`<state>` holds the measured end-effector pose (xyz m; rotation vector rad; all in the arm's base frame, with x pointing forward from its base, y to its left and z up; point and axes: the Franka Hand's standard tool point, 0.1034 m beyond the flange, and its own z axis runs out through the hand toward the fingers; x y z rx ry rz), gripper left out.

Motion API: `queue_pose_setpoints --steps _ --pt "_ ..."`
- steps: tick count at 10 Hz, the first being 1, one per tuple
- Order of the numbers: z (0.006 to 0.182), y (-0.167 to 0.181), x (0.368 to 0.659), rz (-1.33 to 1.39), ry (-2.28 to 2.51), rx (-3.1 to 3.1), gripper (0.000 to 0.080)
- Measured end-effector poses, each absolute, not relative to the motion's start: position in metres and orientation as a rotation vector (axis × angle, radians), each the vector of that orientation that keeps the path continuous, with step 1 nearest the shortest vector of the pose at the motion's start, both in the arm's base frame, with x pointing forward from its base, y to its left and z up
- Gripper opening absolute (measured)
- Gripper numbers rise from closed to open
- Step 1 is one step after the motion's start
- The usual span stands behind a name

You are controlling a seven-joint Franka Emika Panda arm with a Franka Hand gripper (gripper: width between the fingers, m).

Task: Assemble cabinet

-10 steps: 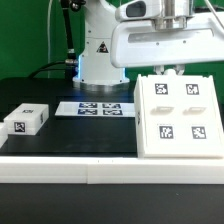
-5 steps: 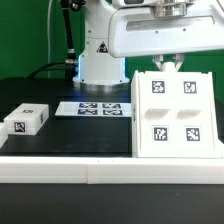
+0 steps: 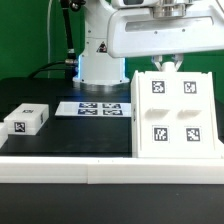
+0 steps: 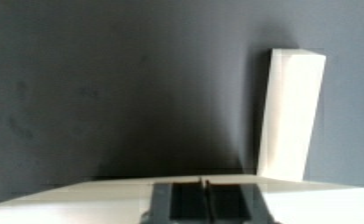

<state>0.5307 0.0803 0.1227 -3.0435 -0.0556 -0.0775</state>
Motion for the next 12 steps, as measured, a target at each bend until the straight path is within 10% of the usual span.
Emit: queue_pose_setpoints --steps 12 --pt "0.1346 0.0836 0.5399 0.037 -0.062 -3.032 0.0002"
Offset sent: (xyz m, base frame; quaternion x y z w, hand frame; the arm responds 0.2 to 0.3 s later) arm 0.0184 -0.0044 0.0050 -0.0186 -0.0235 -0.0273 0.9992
